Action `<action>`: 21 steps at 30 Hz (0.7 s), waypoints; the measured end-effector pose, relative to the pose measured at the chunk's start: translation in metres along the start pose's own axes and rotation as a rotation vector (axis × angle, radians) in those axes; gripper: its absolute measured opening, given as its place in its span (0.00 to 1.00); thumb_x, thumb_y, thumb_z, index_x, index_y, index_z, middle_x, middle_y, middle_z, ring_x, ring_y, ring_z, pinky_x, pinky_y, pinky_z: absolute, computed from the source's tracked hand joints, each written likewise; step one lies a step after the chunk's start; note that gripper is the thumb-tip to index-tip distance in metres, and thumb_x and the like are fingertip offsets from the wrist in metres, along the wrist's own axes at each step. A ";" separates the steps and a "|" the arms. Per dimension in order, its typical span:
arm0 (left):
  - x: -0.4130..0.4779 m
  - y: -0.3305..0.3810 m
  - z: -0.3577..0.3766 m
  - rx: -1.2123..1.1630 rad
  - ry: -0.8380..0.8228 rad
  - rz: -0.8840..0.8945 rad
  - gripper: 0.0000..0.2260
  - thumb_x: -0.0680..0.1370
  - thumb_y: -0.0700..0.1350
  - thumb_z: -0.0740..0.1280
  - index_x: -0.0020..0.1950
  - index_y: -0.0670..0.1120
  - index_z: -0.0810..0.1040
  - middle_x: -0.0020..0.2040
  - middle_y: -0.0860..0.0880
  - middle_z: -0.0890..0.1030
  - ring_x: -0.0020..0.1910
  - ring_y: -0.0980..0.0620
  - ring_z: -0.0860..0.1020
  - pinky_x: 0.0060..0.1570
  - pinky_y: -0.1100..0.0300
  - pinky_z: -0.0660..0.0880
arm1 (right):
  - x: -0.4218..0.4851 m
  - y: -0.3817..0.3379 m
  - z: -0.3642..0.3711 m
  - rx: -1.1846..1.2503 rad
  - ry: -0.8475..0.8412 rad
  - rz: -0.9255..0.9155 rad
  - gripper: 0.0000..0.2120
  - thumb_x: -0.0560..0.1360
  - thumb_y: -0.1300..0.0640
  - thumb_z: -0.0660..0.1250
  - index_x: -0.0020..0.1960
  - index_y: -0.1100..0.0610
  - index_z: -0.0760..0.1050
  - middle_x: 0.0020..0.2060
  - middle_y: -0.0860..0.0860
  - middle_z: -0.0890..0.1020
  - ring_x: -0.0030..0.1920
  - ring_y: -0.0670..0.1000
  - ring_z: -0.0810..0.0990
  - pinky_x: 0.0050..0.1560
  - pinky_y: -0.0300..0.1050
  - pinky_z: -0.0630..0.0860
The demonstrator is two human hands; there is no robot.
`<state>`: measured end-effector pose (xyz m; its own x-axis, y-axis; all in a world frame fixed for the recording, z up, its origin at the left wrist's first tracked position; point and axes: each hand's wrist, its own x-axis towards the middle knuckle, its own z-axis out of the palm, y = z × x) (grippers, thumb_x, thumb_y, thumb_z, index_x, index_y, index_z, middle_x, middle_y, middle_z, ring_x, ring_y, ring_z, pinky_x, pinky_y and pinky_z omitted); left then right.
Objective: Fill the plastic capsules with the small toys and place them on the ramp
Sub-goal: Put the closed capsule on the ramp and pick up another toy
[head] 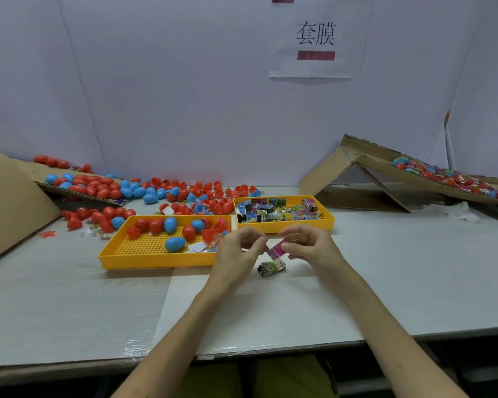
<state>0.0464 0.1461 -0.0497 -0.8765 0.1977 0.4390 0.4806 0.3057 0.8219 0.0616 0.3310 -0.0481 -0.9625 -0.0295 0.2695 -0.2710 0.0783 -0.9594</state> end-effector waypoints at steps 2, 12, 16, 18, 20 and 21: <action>0.000 -0.001 0.001 -0.026 -0.024 -0.022 0.02 0.79 0.46 0.71 0.47 0.51 0.81 0.42 0.53 0.84 0.43 0.56 0.82 0.44 0.59 0.80 | 0.000 0.001 0.000 0.033 0.008 -0.006 0.12 0.73 0.69 0.72 0.46 0.52 0.84 0.40 0.51 0.84 0.41 0.50 0.84 0.41 0.41 0.80; -0.001 -0.003 0.003 0.036 -0.148 0.000 0.07 0.78 0.44 0.72 0.40 0.45 0.82 0.37 0.50 0.83 0.35 0.61 0.77 0.36 0.69 0.72 | 0.000 -0.001 -0.002 0.094 0.001 0.016 0.10 0.73 0.69 0.71 0.49 0.57 0.82 0.41 0.53 0.85 0.43 0.52 0.85 0.43 0.41 0.81; -0.001 0.001 0.001 -0.069 -0.112 -0.008 0.06 0.79 0.43 0.71 0.42 0.47 0.82 0.36 0.53 0.83 0.35 0.61 0.79 0.36 0.69 0.74 | 0.001 -0.001 -0.001 0.012 -0.015 0.004 0.10 0.73 0.66 0.73 0.49 0.52 0.82 0.41 0.51 0.86 0.41 0.50 0.84 0.41 0.40 0.79; -0.001 0.002 0.000 -0.121 -0.090 -0.023 0.06 0.79 0.42 0.70 0.44 0.42 0.83 0.36 0.50 0.83 0.35 0.60 0.80 0.36 0.69 0.74 | 0.001 -0.001 0.000 0.027 -0.019 0.007 0.10 0.73 0.66 0.73 0.50 0.52 0.82 0.41 0.51 0.85 0.40 0.50 0.84 0.41 0.41 0.79; -0.001 0.002 -0.001 -0.128 -0.087 -0.029 0.06 0.79 0.42 0.70 0.44 0.42 0.83 0.36 0.49 0.84 0.35 0.59 0.80 0.37 0.69 0.74 | 0.000 -0.001 -0.001 0.023 -0.031 0.007 0.11 0.74 0.65 0.73 0.50 0.51 0.82 0.42 0.51 0.85 0.40 0.51 0.84 0.42 0.41 0.79; -0.001 0.002 -0.001 -0.124 -0.089 -0.031 0.06 0.79 0.42 0.70 0.44 0.42 0.82 0.36 0.49 0.84 0.35 0.59 0.80 0.37 0.68 0.74 | 0.000 -0.001 0.000 0.015 -0.040 0.005 0.11 0.74 0.65 0.73 0.50 0.50 0.83 0.42 0.51 0.85 0.40 0.51 0.84 0.42 0.41 0.79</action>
<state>0.0485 0.1459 -0.0487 -0.8821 0.2737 0.3834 0.4415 0.1966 0.8755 0.0621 0.3314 -0.0469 -0.9629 -0.0687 0.2611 -0.2654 0.0632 -0.9621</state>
